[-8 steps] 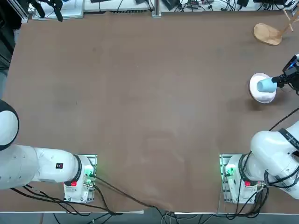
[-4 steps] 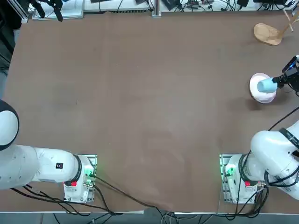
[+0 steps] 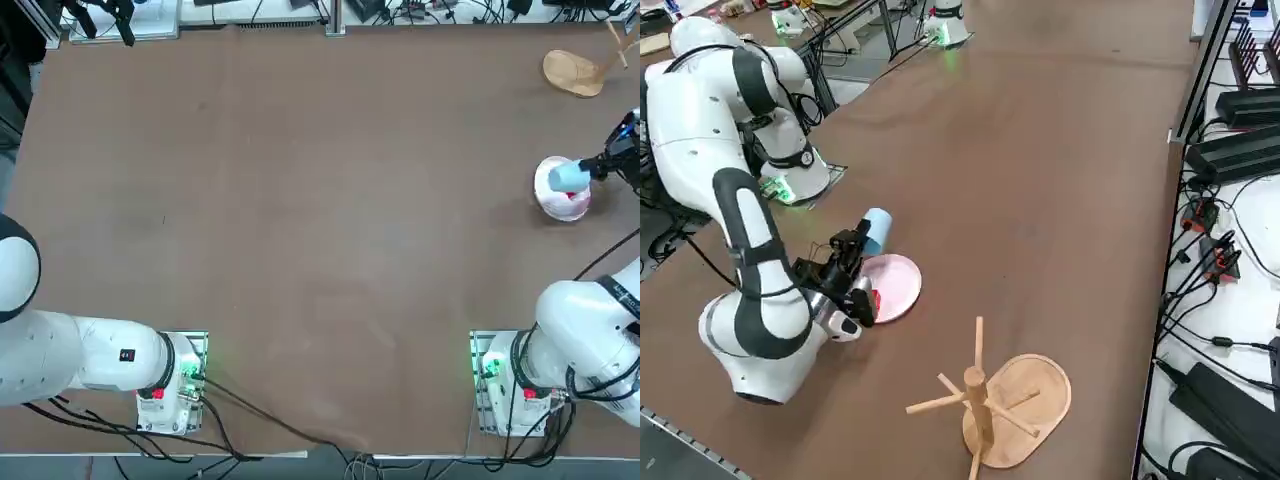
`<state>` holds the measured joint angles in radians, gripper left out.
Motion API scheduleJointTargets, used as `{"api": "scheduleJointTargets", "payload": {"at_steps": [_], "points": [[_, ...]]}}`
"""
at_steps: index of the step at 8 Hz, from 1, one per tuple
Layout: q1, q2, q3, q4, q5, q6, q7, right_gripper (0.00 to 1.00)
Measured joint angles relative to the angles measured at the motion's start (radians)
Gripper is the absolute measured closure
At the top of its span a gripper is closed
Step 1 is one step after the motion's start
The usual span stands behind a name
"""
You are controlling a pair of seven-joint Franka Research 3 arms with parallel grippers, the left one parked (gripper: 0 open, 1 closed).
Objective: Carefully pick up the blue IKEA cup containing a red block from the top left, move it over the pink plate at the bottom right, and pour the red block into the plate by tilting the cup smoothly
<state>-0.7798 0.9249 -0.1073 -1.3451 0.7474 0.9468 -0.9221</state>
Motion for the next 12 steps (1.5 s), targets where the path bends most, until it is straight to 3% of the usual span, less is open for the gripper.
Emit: {"api": "scheduleJointTargets", "payload": {"at_steps": [4, 7, 10, 12], "points": [[0.192, -0.335, 0.009, -0.230, -0.003, 0.308, 0.188, 0.97], [0.377, -0.539, 0.012, -0.438, -0.083, 0.665, 0.239, 0.97], [0.573, -0.656, 0.014, -0.604, -0.200, 0.993, 0.382, 0.97], [0.685, -0.691, 0.014, -0.641, -0.342, 1.097, 0.550, 0.97]]}}
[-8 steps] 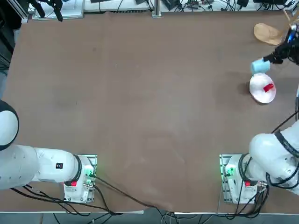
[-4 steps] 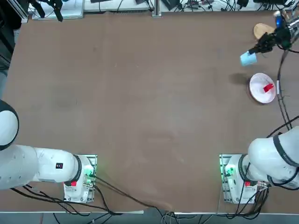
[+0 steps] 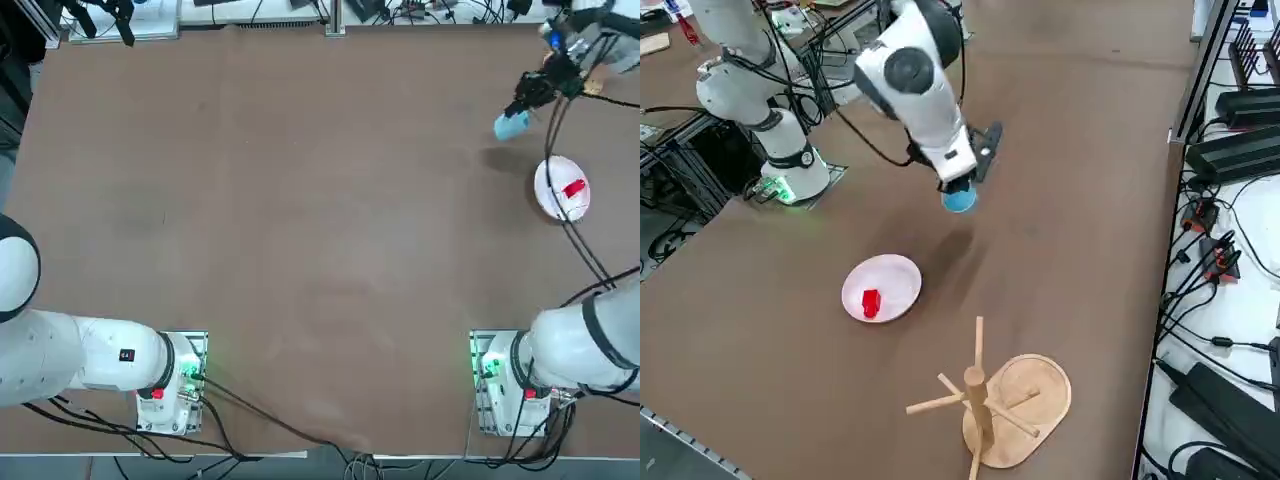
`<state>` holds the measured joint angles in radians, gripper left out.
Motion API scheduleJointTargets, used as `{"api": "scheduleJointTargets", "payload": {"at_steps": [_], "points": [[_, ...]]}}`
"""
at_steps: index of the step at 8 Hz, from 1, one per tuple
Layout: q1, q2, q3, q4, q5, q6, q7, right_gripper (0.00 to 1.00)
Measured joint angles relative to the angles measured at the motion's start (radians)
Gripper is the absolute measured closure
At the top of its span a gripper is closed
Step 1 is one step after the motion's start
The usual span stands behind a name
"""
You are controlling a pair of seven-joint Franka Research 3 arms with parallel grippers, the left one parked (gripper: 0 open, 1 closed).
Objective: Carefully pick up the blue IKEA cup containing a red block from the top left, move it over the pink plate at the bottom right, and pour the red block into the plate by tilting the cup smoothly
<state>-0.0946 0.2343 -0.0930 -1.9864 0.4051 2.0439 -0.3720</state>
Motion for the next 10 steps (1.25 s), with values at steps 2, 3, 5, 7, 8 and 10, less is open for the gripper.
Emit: {"api": "scheduleJointTargets", "payload": {"at_steps": [2, 3, 5, 7, 8, 10], "points": [[0.092, -0.022, 0.000, -0.001, -0.153, 0.042, 0.212, 0.97], [0.129, -0.029, 0.001, -0.001, -0.200, 0.051, 0.306, 0.97], [0.183, -0.039, 0.002, -0.001, -0.229, 0.052, 0.469, 0.97], [0.240, -0.041, 0.003, -0.002, -0.245, 0.052, 0.655, 0.97], [0.271, -0.039, 0.003, -0.005, -0.274, 0.053, 0.760, 0.97], [0.338, -0.019, 0.004, -0.005, -0.309, 0.070, 0.916, 0.97]]}}
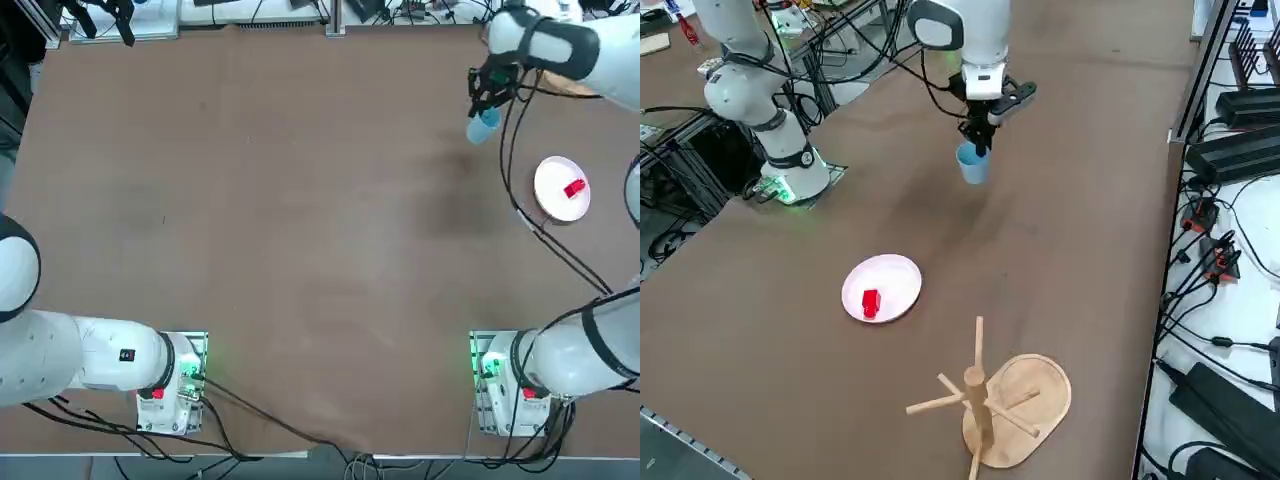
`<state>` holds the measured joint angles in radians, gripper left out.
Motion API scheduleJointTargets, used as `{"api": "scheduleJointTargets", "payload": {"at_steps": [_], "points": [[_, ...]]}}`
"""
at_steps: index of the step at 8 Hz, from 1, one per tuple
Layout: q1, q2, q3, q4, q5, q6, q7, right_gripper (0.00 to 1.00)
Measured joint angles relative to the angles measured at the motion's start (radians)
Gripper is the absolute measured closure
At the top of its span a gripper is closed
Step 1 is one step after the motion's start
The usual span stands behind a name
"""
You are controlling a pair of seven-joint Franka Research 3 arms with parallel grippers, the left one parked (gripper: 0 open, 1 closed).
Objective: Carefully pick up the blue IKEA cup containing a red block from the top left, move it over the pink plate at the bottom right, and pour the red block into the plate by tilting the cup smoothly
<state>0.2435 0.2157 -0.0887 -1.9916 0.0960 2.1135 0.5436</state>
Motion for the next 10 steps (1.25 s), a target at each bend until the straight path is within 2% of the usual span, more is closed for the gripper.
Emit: {"api": "scheduleJointTargets", "payload": {"at_steps": [3, 7, 10], "points": [[0.078, 0.093, 0.000, 0.027, -0.052, 0.040, 0.147, 0.97], [0.117, 0.248, 0.000, 0.101, -0.142, 0.054, 0.323, 0.97], [0.131, 0.272, -0.001, 0.142, -0.146, 0.049, 0.352, 0.97]]}}
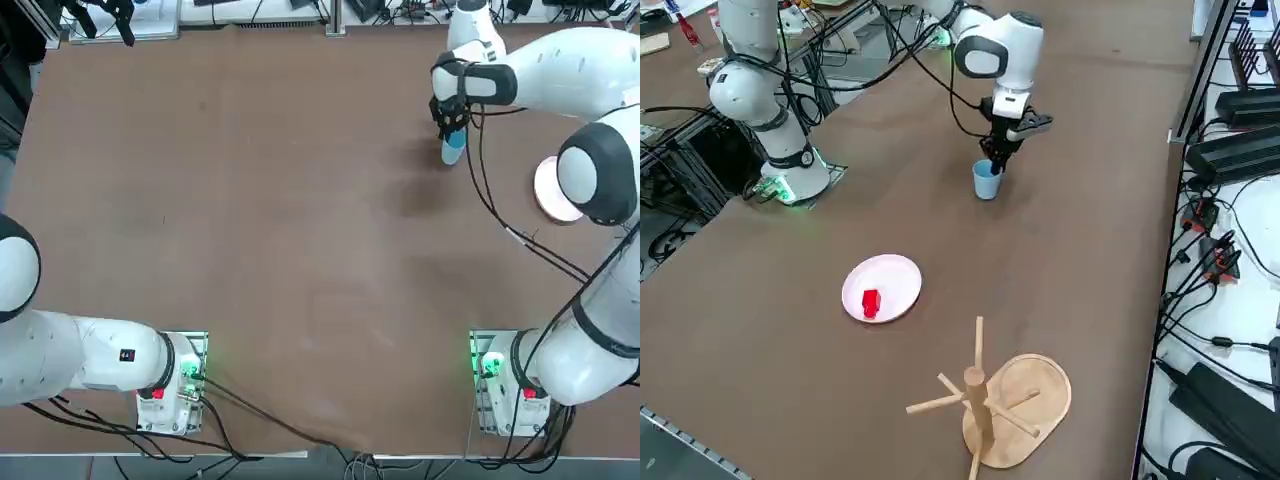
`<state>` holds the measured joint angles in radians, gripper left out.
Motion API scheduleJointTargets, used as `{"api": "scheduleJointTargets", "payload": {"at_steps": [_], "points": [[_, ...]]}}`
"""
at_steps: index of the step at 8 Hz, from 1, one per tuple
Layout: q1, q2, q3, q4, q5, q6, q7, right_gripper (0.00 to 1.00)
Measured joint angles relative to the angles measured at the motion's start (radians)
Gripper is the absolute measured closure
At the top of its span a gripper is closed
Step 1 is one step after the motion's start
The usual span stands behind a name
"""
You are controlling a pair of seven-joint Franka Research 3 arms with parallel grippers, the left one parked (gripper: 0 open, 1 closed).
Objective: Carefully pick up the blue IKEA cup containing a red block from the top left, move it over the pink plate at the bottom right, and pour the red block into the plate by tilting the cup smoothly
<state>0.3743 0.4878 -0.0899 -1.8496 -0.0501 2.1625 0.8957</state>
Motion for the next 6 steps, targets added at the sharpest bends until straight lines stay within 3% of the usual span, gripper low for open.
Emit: {"api": "scheduleJointTargets", "payload": {"at_steps": [4, 5, 6], "points": [[0.001, 0.002, -0.005, 0.004, 0.000, 0.000, 0.003, 0.85], [0.001, 0.002, -0.005, 0.004, 0.000, 0.000, 0.003, 0.70], [0.001, 0.002, -0.005, 0.004, 0.000, 0.000, 0.003, 0.61]]}}
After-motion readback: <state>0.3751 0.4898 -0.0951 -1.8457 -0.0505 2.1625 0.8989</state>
